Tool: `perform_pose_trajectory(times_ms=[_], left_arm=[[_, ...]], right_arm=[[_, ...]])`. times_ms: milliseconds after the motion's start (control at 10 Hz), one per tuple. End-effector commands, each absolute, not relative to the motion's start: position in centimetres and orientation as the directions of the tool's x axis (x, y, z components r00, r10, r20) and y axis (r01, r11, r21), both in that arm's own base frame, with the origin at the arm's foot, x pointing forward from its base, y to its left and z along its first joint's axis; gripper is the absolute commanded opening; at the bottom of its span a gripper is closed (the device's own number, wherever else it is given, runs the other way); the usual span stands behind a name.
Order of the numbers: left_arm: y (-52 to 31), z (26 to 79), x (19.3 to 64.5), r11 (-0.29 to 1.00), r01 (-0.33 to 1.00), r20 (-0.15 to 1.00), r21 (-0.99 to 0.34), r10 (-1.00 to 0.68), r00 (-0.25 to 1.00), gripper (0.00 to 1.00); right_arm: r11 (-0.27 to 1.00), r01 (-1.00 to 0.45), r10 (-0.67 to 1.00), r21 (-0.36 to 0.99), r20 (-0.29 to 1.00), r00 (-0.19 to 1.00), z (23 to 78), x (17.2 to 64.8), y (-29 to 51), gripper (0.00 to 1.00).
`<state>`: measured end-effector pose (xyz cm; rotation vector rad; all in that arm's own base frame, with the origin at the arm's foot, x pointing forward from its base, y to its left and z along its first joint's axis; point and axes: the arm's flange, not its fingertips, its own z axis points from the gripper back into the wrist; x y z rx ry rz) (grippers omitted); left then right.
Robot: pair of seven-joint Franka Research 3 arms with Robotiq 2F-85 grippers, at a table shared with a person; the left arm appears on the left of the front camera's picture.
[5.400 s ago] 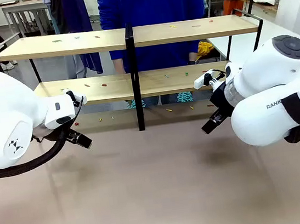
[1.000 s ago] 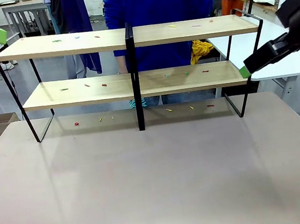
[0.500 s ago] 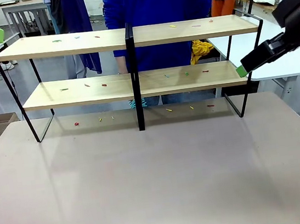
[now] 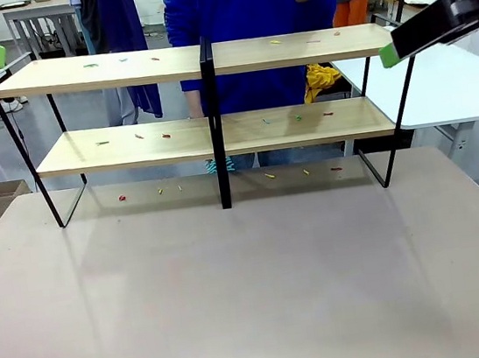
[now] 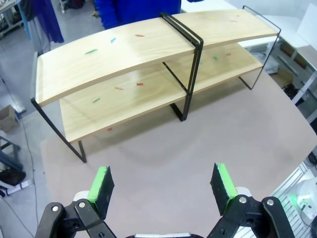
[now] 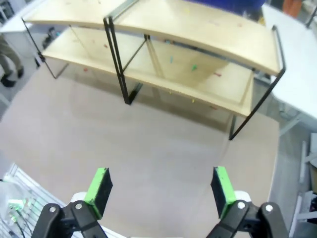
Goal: Clean the shelves.
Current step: Pick up the Duster when the human hands it over.
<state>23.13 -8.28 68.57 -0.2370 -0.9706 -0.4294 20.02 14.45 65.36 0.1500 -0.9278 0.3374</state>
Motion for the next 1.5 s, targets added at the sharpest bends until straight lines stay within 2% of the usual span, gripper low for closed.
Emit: perform_pose_trajectory(times_ms=[0, 400, 600, 900, 1400], left_arm=[[-8.4, 68.6, 23.1, 0.888, 0.46, 0.836, -0.001, -0.252, 0.488, 1.0], [-8.4, 68.6, 23.1, 0.888, 0.46, 0.836, -0.001, -0.252, 0.488, 1.0], [-8.4, 68.6, 23.1, 0.888, 0.46, 0.836, -0.001, -0.252, 0.488, 1.0], [-8.4, 68.6, 23.1, 0.888, 0.46, 0.836, -0.001, -0.252, 0.488, 1.0], [-8.4, 68.6, 23.1, 0.888, 0.46, 0.836, -0.001, -0.252, 0.488, 1.0]], right_arm=[[0.926, -0.376, 0.23, -0.026, 0.828, 0.511, 66.0, 17.4, 15.1, 1.0], [0.89, -0.449, 0.293, -0.076, 0.85, 0.438, 66.2, 14.7, 15.4, 1.0], [0.901, -0.426, 0.271, -0.081, 0.872, 0.407, 66.4, 14.0, 15.3, 1.0], [0.902, -0.431, 0.169, 0.038, 0.886, 0.432, 66.4, 14.5, 15.3, 1.0], [0.925, -0.312, -0.052, 0.219, 0.884, 0.465, 66.5, 16.2, 13.6, 1.0]])
